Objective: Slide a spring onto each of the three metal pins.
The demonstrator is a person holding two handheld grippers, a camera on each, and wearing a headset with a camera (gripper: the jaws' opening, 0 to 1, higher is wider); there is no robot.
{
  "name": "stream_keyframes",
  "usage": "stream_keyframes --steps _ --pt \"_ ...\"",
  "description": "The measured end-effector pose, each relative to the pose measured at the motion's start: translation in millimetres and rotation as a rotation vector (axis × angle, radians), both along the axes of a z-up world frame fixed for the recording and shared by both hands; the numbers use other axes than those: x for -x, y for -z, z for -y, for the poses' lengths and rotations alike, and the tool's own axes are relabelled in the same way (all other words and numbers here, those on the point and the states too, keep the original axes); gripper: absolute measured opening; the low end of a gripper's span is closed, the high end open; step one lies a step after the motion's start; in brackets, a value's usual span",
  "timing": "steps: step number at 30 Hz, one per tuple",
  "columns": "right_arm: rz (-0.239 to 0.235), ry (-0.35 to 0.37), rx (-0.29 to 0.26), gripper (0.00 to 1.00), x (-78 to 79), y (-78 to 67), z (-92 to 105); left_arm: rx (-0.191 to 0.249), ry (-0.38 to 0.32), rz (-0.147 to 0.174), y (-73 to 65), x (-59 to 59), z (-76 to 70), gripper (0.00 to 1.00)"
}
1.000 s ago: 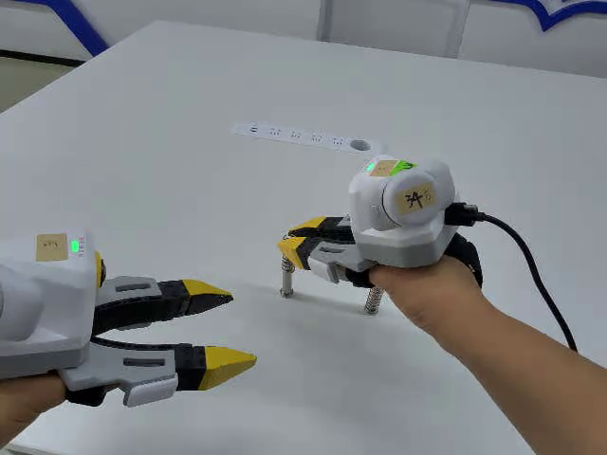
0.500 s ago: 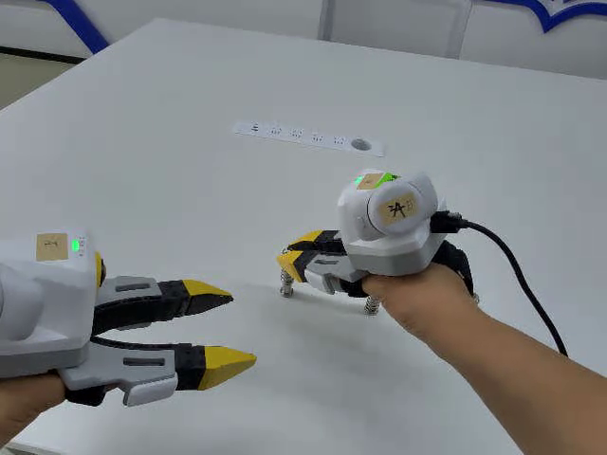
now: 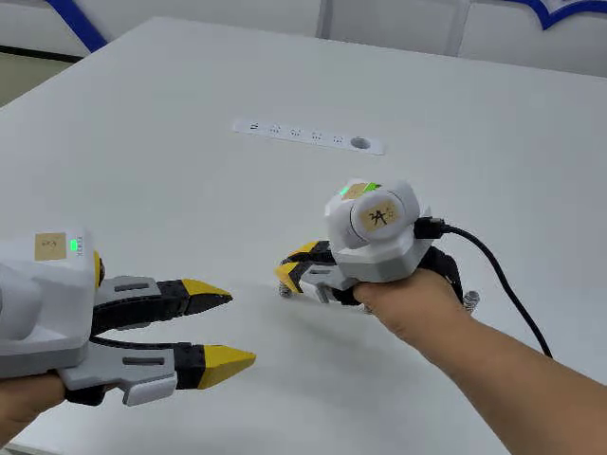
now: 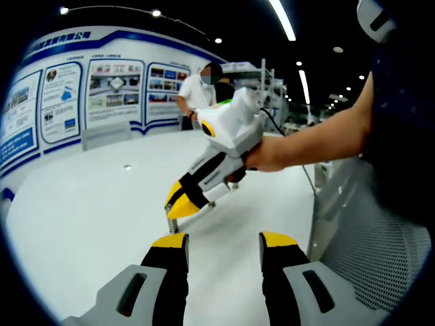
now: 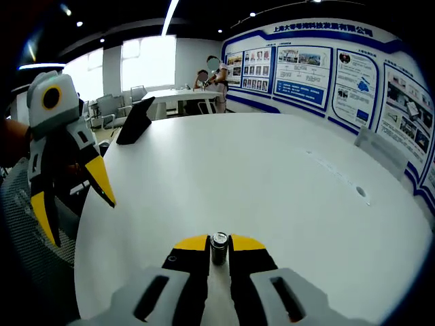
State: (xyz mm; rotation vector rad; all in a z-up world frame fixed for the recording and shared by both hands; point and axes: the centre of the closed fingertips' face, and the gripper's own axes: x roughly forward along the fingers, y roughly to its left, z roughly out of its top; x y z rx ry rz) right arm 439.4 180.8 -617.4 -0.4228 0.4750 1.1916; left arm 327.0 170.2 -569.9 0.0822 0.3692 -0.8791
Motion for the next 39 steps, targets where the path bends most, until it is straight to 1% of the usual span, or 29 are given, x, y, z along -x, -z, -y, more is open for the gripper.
stream_keyframes --steps 5,8,11,25,31,35,39 --pt "-0.014 0.002 0.020 0.13 1.4 4.9 1.4 0.001 -0.002 0.000 -0.1 0.1 0.1 0.42" --pt "-0.028 0.006 0.023 0.15 2.4 7.3 1.9 0.000 -0.003 0.000 -0.1 0.3 0.4 0.42" --pt "-0.031 0.008 0.024 0.16 3.1 7.4 2.4 0.000 -0.004 0.000 -0.2 0.1 0.4 0.43" --pt "-0.043 0.036 0.010 0.21 6.4 1.9 12.3 0.007 -0.004 0.008 -1.8 -2.5 2.0 0.44" --pt "-0.038 0.037 0.010 0.21 11.4 -0.8 19.3 0.010 -0.006 0.008 -1.5 -2.8 2.1 0.44" --pt "-0.042 0.046 0.007 0.21 14.7 -2.4 26.3 0.014 -0.005 0.010 -2.0 -4.3 3.2 0.45" --pt "-0.031 0.037 0.006 0.22 22.9 -7.7 32.2 0.018 -0.002 0.011 -1.9 -5.8 5.1 0.46"
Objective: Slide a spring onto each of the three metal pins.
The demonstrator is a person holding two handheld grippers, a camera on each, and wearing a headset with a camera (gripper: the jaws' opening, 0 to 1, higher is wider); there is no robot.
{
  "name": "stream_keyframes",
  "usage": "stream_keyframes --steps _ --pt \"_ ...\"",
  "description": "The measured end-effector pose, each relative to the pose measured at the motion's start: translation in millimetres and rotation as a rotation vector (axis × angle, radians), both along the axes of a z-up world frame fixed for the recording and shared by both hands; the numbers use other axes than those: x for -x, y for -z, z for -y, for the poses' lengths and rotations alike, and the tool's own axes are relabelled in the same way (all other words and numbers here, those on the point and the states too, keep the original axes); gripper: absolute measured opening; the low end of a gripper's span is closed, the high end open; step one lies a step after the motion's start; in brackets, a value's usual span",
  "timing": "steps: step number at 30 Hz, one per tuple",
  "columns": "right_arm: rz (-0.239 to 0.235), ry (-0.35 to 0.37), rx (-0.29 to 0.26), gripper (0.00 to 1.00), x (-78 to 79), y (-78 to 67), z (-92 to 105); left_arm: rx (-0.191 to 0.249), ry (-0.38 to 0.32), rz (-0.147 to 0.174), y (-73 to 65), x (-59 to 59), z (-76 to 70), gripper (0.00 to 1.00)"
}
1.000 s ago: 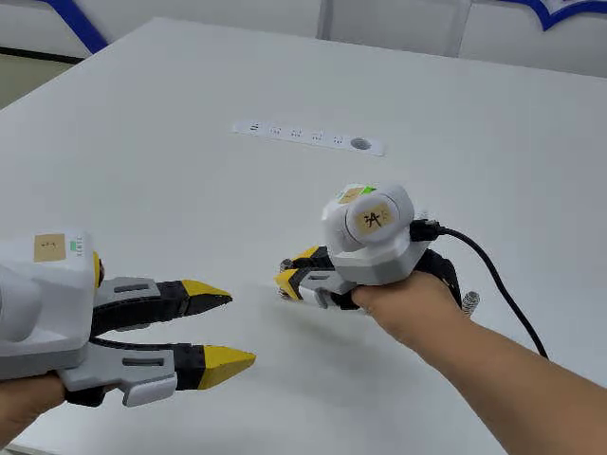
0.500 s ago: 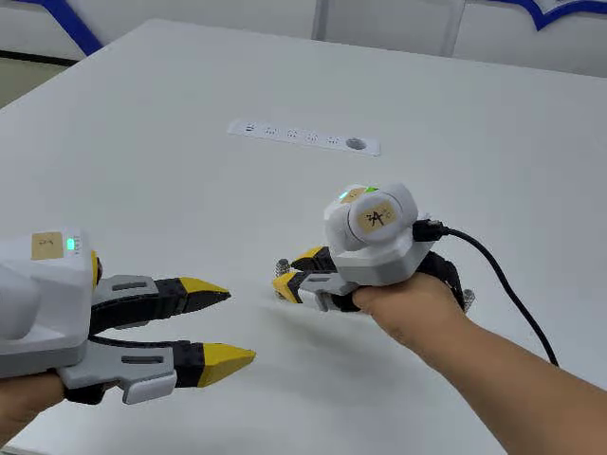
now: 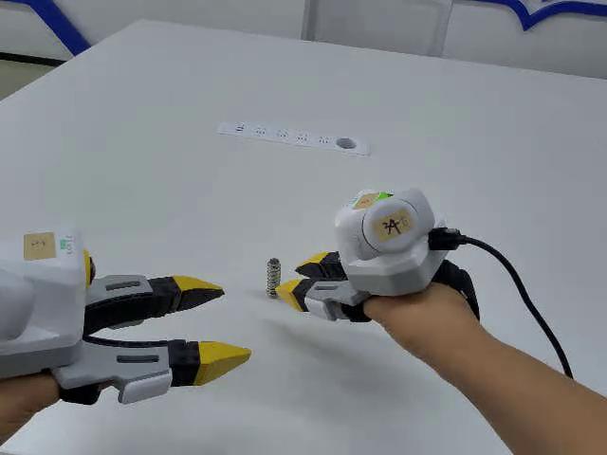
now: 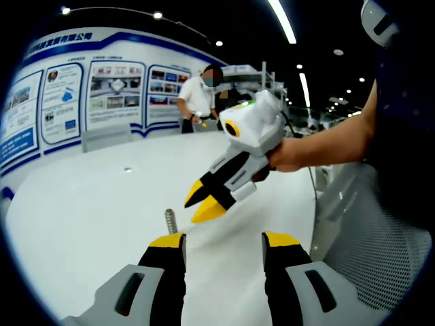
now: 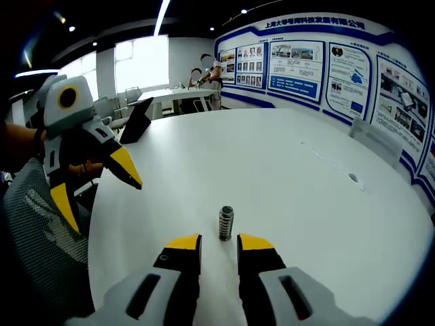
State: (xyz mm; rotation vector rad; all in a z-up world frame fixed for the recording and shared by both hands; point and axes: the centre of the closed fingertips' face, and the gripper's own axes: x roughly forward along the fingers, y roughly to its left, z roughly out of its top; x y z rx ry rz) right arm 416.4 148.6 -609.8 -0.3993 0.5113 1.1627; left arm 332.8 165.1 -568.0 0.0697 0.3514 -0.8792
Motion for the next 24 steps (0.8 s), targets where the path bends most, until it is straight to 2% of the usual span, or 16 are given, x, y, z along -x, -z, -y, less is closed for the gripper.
stream_keyframes --steps 14,24 --pt "0.037 -0.040 -0.019 0.24 28.6 -24.8 20.5 0.002 0.005 -0.002 -0.2 -2.4 1.2 0.48" --pt "0.018 -0.050 -0.023 0.26 47.5 -30.7 40.8 0.001 0.005 -0.001 -1.3 -3.0 1.7 0.50"
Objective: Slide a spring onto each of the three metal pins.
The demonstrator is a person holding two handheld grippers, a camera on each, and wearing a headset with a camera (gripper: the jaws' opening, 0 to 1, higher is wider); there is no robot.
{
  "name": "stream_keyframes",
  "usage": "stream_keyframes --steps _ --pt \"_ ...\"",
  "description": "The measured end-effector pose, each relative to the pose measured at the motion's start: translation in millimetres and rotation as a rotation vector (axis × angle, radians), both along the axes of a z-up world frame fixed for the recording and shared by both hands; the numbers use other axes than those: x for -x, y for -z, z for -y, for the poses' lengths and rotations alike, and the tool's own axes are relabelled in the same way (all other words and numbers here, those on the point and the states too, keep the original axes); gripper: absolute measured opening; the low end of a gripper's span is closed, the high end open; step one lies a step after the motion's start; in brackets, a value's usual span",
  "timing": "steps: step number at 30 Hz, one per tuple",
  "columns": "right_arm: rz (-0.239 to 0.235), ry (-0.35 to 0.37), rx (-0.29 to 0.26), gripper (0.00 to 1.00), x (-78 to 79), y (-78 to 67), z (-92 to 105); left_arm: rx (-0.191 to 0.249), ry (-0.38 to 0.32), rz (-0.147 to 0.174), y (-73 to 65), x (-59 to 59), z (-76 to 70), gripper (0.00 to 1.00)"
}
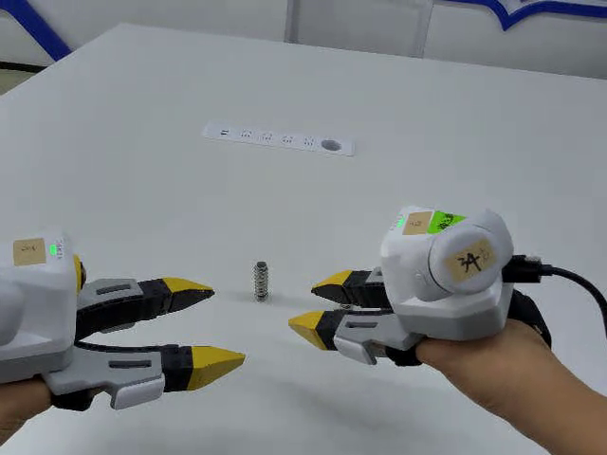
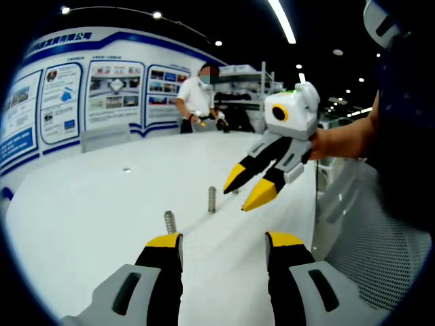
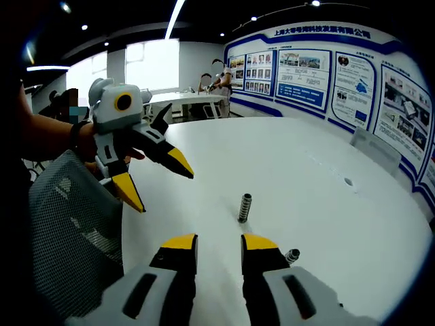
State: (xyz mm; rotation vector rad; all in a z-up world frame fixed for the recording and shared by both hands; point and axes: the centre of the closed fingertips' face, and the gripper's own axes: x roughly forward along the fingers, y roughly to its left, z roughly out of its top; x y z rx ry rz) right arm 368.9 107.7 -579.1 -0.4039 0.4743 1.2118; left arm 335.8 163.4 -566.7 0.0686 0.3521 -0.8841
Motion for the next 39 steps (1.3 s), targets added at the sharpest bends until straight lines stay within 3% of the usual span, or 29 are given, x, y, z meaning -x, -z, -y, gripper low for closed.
stream_keyframes --steps 13,26,39 --pt "-0.013 0.033 0.016 0.29 5.3 1.2 39.3 0.000 -0.006 -0.004 -0.4 -0.9 0.7 0.53" --pt "-0.007 0.126 -0.018 0.32 -9.5 -1.1 94.7 -0.006 -0.017 -0.017 2.4 -1.4 0.0 0.55" --pt "-0.020 0.211 -0.054 0.41 -18.2 1.8 135.0 -0.007 -0.024 -0.027 6.5 -1.7 -1.9 0.57"
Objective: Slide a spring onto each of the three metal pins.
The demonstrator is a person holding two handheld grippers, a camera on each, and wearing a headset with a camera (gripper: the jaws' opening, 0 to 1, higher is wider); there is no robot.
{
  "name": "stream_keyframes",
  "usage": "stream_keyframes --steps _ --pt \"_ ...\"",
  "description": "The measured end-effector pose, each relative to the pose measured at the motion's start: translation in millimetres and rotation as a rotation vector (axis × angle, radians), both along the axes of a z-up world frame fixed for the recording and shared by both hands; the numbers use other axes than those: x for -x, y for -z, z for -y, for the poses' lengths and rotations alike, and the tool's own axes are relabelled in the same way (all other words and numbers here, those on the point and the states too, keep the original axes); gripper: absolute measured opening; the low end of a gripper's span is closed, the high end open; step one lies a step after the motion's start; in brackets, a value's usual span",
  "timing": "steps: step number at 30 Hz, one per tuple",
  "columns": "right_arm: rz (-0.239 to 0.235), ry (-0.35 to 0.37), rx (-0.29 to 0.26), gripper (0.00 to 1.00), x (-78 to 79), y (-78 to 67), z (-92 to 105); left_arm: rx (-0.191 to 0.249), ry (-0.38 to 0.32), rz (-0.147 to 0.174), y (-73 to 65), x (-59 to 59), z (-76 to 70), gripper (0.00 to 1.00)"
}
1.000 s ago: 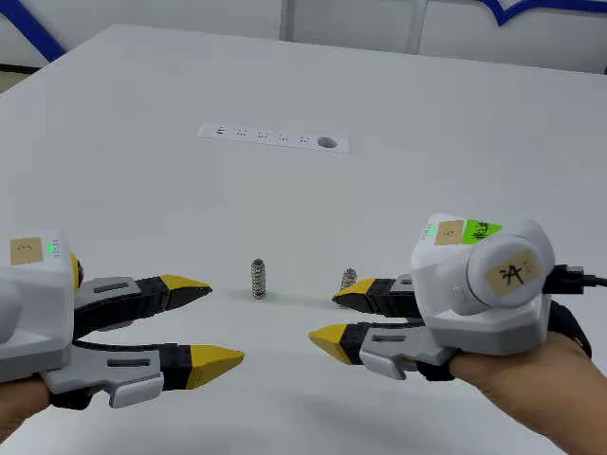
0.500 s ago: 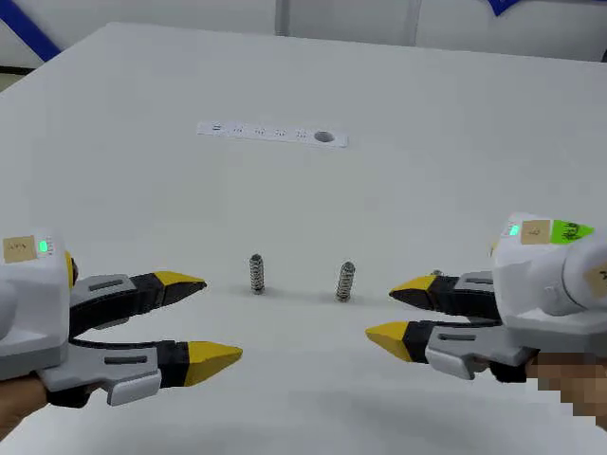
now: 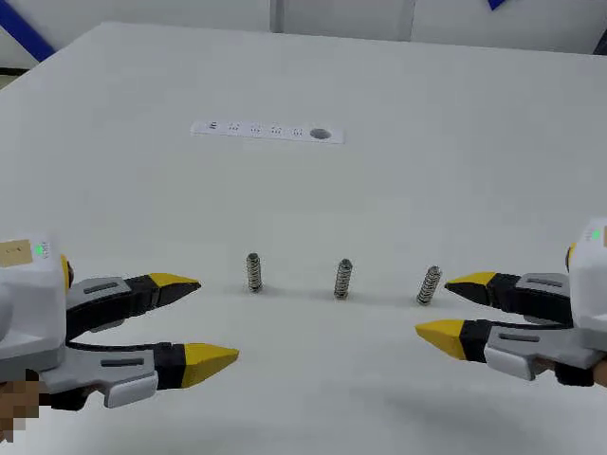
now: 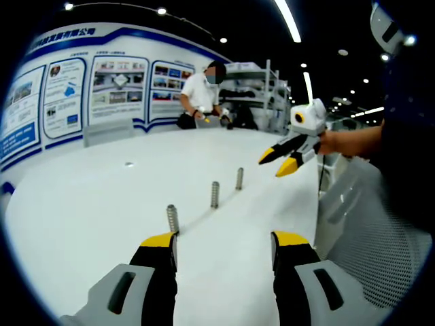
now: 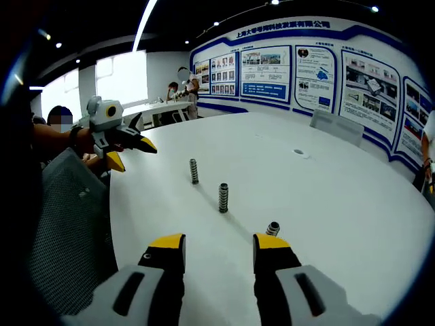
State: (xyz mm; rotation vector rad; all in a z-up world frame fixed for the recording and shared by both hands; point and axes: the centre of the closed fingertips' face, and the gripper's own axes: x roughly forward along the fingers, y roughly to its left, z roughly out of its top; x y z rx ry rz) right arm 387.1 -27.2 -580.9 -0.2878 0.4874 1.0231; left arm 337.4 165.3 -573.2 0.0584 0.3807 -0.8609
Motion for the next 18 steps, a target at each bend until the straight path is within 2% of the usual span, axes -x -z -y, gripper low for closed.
stream_keyframes --steps 8,18 --pt "-0.003 0.021 -0.008 0.45 2.6 6.7 20.8 0.000 -0.001 -0.010 4.9 0.6 -0.9 0.58" --pt "0.011 0.063 -0.019 0.48 0.7 4.0 40.6 -0.005 -0.004 -0.021 11.8 -0.9 -5.0 0.59"
